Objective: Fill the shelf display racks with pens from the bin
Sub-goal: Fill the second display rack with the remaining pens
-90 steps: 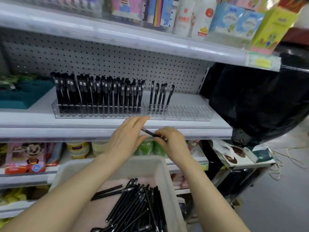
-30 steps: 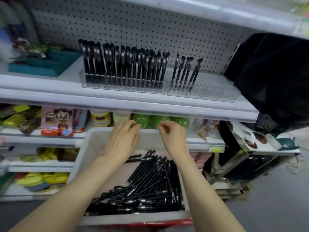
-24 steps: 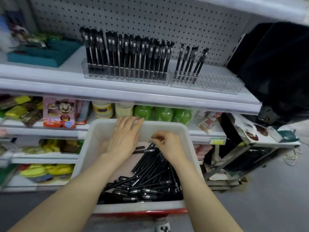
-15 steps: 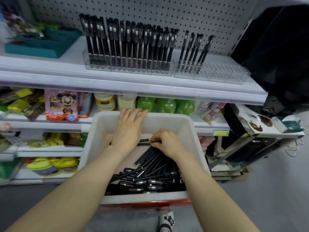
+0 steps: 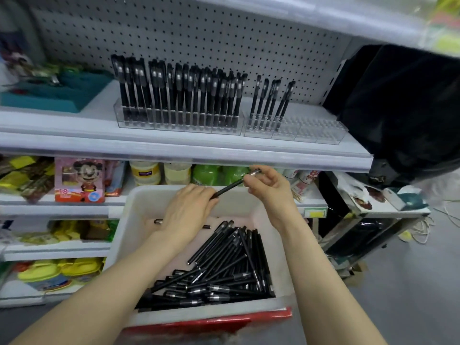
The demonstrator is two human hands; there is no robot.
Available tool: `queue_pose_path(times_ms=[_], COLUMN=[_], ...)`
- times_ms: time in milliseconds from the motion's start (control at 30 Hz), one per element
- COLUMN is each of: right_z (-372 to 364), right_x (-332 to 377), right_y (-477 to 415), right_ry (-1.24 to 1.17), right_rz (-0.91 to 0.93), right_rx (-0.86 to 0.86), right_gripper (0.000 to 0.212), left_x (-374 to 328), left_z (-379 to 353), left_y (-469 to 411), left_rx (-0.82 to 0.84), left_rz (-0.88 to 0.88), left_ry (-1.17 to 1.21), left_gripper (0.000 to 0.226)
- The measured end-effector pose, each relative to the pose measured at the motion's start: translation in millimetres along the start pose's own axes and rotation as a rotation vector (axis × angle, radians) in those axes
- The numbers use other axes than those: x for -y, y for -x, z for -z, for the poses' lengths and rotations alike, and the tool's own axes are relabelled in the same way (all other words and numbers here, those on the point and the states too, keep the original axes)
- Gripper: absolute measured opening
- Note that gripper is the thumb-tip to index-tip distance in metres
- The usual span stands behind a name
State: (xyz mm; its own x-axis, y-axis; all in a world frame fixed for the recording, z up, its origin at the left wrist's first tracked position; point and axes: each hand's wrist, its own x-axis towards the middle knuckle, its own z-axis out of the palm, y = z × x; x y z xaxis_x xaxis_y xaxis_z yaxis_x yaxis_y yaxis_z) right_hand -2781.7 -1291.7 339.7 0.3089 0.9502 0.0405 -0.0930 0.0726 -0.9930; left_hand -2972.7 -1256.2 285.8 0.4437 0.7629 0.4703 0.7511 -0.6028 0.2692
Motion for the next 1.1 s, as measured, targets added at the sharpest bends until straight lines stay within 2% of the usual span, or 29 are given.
queue_pose_path(times_ms=[100, 200, 300, 400, 533, 733, 967, 1100], right_z=[-2.3, -0.1, 15.3, 41.6, 76.6, 95.0, 84.3, 85.9], right_x=[6.3, 9.5, 21.5, 40.9, 71.8, 107.6, 102.6, 86.0], right_y=[-8.3, -17.2, -34.6, -62.3, -106.1, -164.2, -206.0, -211.6], right_ry=[-0.098, -0.023, 0.018, 0.163, 0.363, 0.553, 0.680, 0.784], right_rz=[-0.012, 0.005, 0.031, 0.117, 0.287, 0.399, 0.432, 0.382], right_rx=[-0.001, 0.008, -0.041, -0.120, -0.234, -0.333, -0.268, -0.218], right_gripper=[0.015, 0.005, 0.008, 0.004, 0.005, 0.008, 0.017, 0.018], left_x=[-16.0, -31.7, -44.7, -56.9, -61.4, -63.0, -61.4, -61.8], left_z=[2.5, 2.0, 1.1, 0.4, -7.0, -18.2, -22.2, -22.9], left_y=[-19.2, -46.1, -75.3, -107.9, -159.2, -196.4, -197.7, -198.6], left_rx=[-0.002, 0.025, 0.087, 0.031, -0.017, -0.027, -0.057, -0.067], left_rz=[-0.011, 0.014, -0.015, -0.055, -0.094, -0.119, -0.101, -0.102], left_ry=[-0.007, 0.022, 0.019, 0.047, -0.037, -0.156, -0.173, -0.179], left_gripper=[0.027, 0.025, 0.036, 0.040, 0.046, 0.051, 0.055, 0.057])
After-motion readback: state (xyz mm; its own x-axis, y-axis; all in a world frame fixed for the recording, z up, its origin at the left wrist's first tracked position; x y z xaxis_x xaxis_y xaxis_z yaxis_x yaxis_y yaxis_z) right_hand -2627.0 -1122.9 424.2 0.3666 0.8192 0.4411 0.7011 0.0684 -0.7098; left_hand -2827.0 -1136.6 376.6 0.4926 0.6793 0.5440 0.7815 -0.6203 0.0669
